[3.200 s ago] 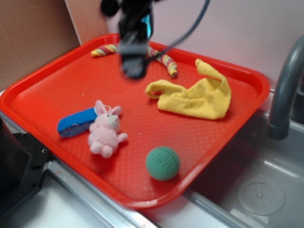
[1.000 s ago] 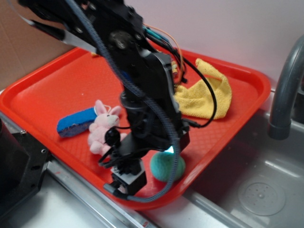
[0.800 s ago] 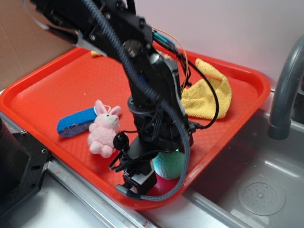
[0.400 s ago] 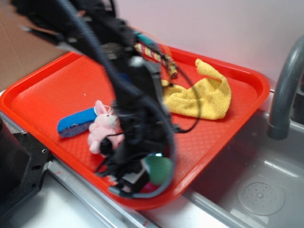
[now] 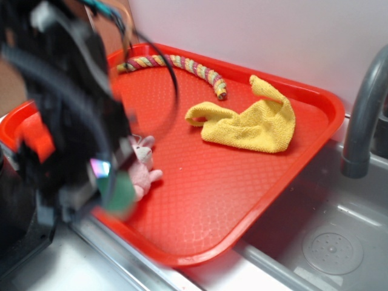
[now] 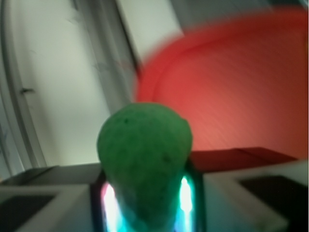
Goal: Grab the green ball.
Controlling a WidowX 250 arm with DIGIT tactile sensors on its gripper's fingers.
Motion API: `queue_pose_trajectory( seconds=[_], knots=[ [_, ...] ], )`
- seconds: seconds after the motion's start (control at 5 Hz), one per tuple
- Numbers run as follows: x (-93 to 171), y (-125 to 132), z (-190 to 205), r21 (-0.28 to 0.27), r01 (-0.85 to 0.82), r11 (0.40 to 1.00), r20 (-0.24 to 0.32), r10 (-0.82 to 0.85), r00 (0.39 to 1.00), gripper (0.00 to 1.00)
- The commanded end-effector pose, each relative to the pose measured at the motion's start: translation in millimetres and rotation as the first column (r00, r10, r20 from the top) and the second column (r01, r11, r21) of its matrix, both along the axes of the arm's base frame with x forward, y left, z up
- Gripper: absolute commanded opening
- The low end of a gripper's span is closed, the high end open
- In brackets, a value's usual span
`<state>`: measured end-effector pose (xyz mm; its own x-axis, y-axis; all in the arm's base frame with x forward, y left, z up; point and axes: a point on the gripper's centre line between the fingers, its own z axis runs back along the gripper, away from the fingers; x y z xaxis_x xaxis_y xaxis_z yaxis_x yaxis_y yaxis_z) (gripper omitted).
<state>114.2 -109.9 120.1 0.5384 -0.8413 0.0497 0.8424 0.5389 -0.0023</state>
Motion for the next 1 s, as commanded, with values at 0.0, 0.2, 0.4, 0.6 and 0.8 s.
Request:
queue_pose_trajectory(
  seconds=[0.0,0.2,0.4,0.6,0.8],
  knots=[
    [-34.0,27.3,51.8,0.056,-0.464,0.884,-0.106,0.467,0.878,0.00],
    [-40.5,40.2,58.2,0.104,-0.651,0.752,-0.081,0.659,0.748,0.00],
    [-44.2,60.9,61.7,0.092,-0.720,0.688,-0.034,0.725,0.688,0.00],
    [-33.0,93.0,59.5,0.099,-0.762,0.640,-0.003,0.766,0.642,0.00],
    [-9.6,109.9,55.3,0.114,-0.771,0.627,-0.008,0.776,0.630,0.00]
  ],
)
